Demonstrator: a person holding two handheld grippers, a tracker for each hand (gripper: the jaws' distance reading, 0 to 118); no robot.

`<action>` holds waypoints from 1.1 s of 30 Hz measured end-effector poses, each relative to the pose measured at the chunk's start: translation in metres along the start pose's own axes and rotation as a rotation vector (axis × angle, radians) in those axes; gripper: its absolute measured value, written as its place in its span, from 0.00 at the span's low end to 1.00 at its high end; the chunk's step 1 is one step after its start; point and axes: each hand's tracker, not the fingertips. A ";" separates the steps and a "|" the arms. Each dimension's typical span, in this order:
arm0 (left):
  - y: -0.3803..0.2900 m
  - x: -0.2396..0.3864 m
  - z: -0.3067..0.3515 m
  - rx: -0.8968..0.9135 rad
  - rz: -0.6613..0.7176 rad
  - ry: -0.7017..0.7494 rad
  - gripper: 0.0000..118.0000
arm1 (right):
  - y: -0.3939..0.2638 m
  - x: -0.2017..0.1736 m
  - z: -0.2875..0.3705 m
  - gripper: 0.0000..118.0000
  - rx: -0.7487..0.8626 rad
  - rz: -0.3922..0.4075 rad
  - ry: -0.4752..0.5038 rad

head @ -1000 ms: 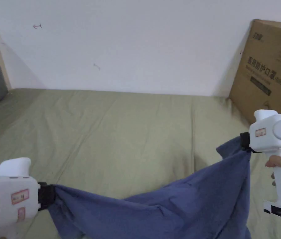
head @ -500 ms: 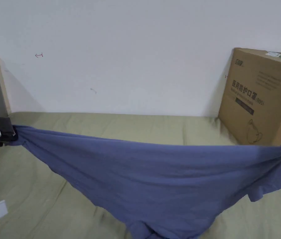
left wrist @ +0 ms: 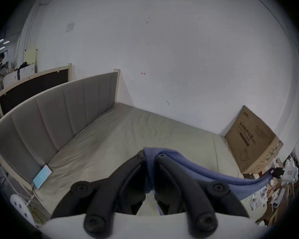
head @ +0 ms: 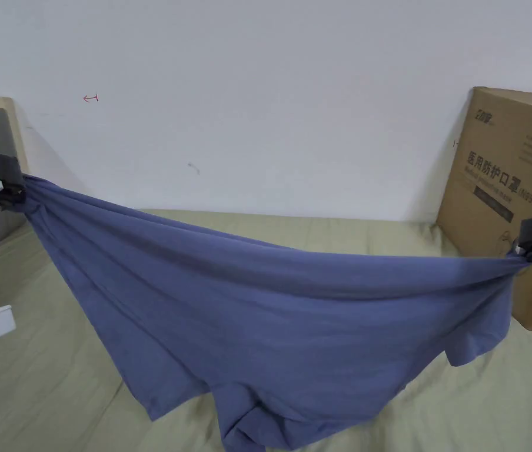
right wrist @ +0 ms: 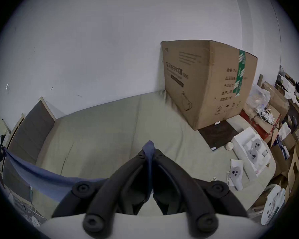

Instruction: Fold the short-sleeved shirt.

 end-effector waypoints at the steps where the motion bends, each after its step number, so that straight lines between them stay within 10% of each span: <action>1: 0.008 -0.008 -0.015 -0.001 -0.007 0.012 0.05 | 0.005 -0.006 -0.008 0.02 -0.011 -0.017 0.023; 17: -0.010 -0.077 -0.098 -0.045 -0.011 0.154 0.05 | 0.002 -0.087 -0.117 0.02 -0.064 0.084 0.061; 33: -0.230 -0.144 -0.032 -0.467 -0.071 0.269 0.05 | -0.216 -0.015 -0.132 0.02 -0.385 -0.010 0.056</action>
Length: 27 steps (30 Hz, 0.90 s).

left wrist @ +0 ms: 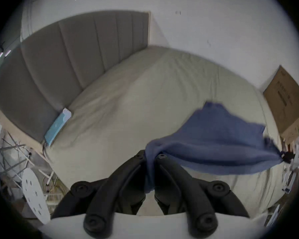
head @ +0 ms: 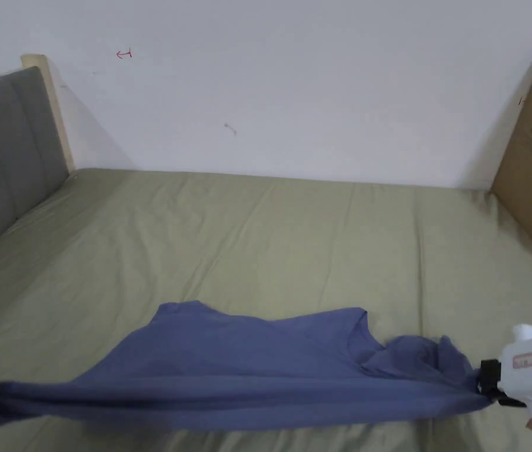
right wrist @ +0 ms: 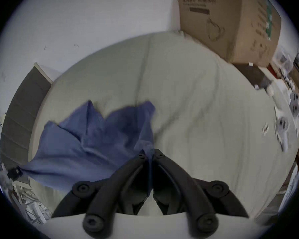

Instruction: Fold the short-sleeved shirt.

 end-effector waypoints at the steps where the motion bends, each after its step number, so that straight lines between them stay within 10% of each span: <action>1: -0.017 -0.003 -0.003 -0.033 -0.020 0.005 0.05 | -0.013 0.006 0.001 0.02 -0.010 -0.007 -0.003; 21: -0.106 -0.018 0.015 -0.087 -0.136 0.048 0.08 | -0.138 0.052 0.057 0.02 -0.027 -0.038 -0.032; 23: -0.107 -0.020 0.017 -0.080 -0.139 0.054 0.24 | -0.142 0.049 0.063 0.07 -0.014 -0.041 -0.029; 25: -0.107 -0.021 0.019 -0.095 -0.133 0.063 0.69 | -0.141 0.047 0.065 0.49 -0.005 -0.031 -0.045; 27: -0.107 -0.023 0.026 -0.079 -0.086 0.021 0.94 | -0.137 0.049 0.071 0.54 -0.009 -0.008 -0.099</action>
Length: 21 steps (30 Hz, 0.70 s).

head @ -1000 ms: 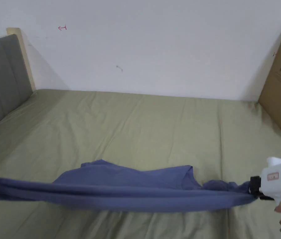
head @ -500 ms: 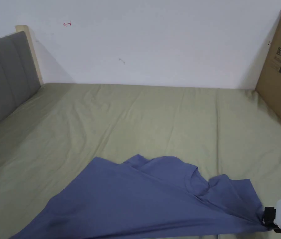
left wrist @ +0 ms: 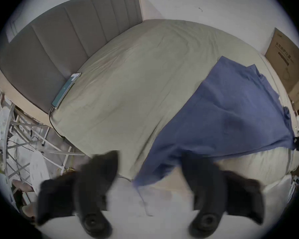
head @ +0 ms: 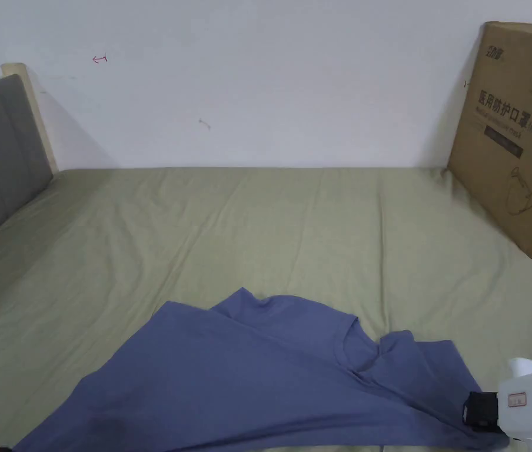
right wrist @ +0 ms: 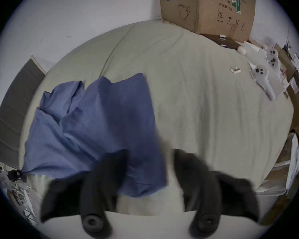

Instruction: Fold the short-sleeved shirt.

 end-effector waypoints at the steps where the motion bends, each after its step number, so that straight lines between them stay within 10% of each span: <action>1: 0.000 0.003 0.006 0.012 0.016 -0.041 0.94 | 0.000 0.003 0.008 0.54 0.027 -0.005 0.021; 8: 0.023 0.058 0.049 0.145 -0.026 -0.215 0.90 | 0.013 0.012 0.033 0.52 0.124 -0.059 0.131; 12: 0.020 0.107 0.042 0.154 -0.095 -0.307 0.01 | 0.001 0.010 0.016 0.02 0.123 -0.017 0.117; 18: 0.011 0.159 0.037 0.152 -0.187 -0.367 0.00 | -0.011 0.022 0.001 0.00 0.109 -0.082 0.149; 19: 0.011 0.162 0.036 0.154 -0.180 -0.369 0.00 | -0.012 0.022 0.003 0.08 0.125 -0.069 0.150; 21: 0.013 0.166 0.033 0.143 -0.165 -0.369 0.00 | -0.005 0.024 0.000 0.76 0.098 -0.052 0.165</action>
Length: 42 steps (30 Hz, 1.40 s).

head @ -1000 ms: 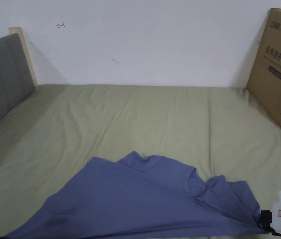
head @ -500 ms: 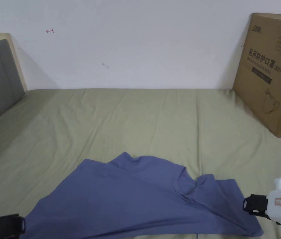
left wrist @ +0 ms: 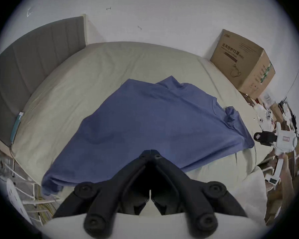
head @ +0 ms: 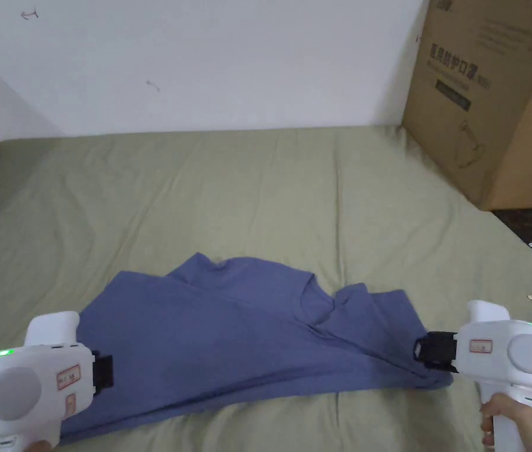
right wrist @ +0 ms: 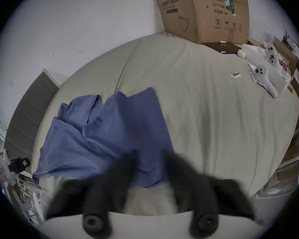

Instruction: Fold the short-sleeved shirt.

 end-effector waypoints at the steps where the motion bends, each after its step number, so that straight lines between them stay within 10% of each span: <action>1: 0.000 0.001 -0.002 -0.001 0.003 -0.001 0.00 | 0.003 0.000 -0.004 0.83 -0.026 0.004 -0.006; 6: 0.002 0.004 -0.010 -0.022 0.012 -0.025 0.00 | 0.011 -0.003 -0.029 0.80 -0.055 0.048 -0.052; 8: 0.003 0.004 -0.013 -0.033 0.021 -0.038 0.00 | 0.013 -0.001 -0.043 0.54 -0.092 0.063 -0.074; 9: 0.003 0.003 -0.015 -0.036 0.024 -0.041 0.00 | 0.011 -0.001 -0.049 0.19 -0.106 0.074 -0.080; 12: 0.005 0.002 -0.022 -0.057 0.019 -0.023 0.00 | 0.002 -0.007 -0.053 0.09 -0.107 0.011 -0.025; 25: 0.078 -0.024 -0.076 -0.070 -0.011 0.005 0.00 | 0.027 -0.019 -0.037 0.02 -0.076 0.072 -0.023; 26: 0.092 -0.027 -0.087 -0.078 -0.019 -0.005 0.08 | 0.026 -0.023 -0.032 0.02 -0.073 0.067 -0.023; 28: 0.116 -0.032 -0.111 -0.087 -0.024 0.004 0.63 | 0.026 -0.023 -0.036 0.02 -0.079 0.064 -0.024; 30: 0.140 -0.041 -0.139 -0.084 -0.020 0.017 0.79 | 0.024 -0.020 -0.041 0.02 -0.098 0.062 -0.029; 42: 0.181 -0.058 -0.268 -0.257 0.043 0.000 0.72 | 0.020 -0.016 -0.054 0.02 -0.165 0.020 -0.041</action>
